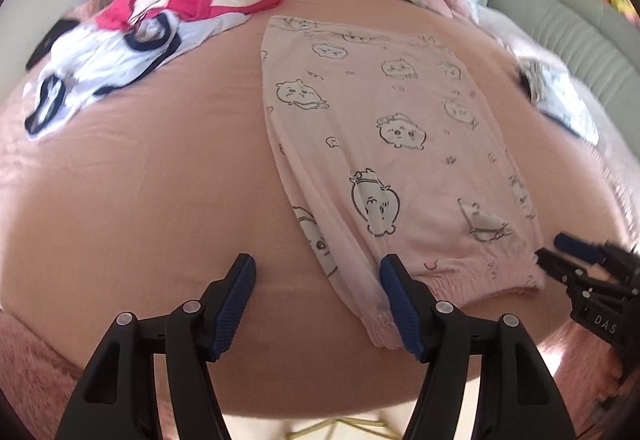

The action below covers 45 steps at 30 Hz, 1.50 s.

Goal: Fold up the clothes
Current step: 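Open the right gripper and move both open grippers to the elastic cuffs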

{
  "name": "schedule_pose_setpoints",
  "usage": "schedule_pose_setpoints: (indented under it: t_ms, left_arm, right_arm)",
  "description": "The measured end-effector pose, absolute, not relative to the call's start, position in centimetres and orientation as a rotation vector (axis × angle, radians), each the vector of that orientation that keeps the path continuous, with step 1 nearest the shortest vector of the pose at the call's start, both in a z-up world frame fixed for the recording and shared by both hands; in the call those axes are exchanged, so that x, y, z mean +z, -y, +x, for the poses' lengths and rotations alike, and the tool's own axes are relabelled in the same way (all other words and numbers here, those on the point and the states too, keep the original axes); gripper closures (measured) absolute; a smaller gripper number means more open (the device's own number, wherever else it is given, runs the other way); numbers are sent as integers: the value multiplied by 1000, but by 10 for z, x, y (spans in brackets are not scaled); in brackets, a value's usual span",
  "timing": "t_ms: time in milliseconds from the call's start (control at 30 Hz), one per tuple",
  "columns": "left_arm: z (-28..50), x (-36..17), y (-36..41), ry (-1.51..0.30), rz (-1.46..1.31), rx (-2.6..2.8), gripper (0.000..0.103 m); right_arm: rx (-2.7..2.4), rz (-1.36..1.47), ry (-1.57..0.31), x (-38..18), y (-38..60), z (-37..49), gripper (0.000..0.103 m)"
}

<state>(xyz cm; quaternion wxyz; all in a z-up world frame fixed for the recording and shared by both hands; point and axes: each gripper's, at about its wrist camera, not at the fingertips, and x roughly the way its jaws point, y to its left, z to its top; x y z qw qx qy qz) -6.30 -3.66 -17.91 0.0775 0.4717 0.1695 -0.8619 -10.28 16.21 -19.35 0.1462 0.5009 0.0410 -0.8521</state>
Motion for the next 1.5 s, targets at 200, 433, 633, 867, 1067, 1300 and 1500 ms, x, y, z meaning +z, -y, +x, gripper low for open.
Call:
schedule_pose_setpoints:
  t_ms: [200, 433, 633, 867, 1067, 1300, 1500]
  left_arm:
    - [-44, -179, 50, -812, 1376, -2563, 40]
    - [-46, -185, 42, -763, 1411, -2566, 36]
    - [-46, -185, 43, -864, 1378, -2608, 32]
    - [-40, -195, 61, -1266, 1309, -2605, 32]
    - [-39, -199, 69, -1372, 1283, -2598, 32]
    - [-44, -199, 66, -1310, 1318, -2597, 32]
    - [-42, -191, 51, -972, 1407, -2541, 62]
  right_arm:
    - [-2394, 1499, 172, -190, -176, -109, 55]
    - [-2335, 1541, -29, -204, -145, -97, 29]
    - [-2352, 1523, -62, -207, -131, -95, 31]
    - [-2248, 1545, 372, -204, -160, -105, 46]
    - [-2302, 1488, 458, -185, -174, -109, 48]
    - [-2310, 1499, 375, -186, -166, -111, 48]
    - [-2274, 1558, 326, -208, -161, -112, 48]
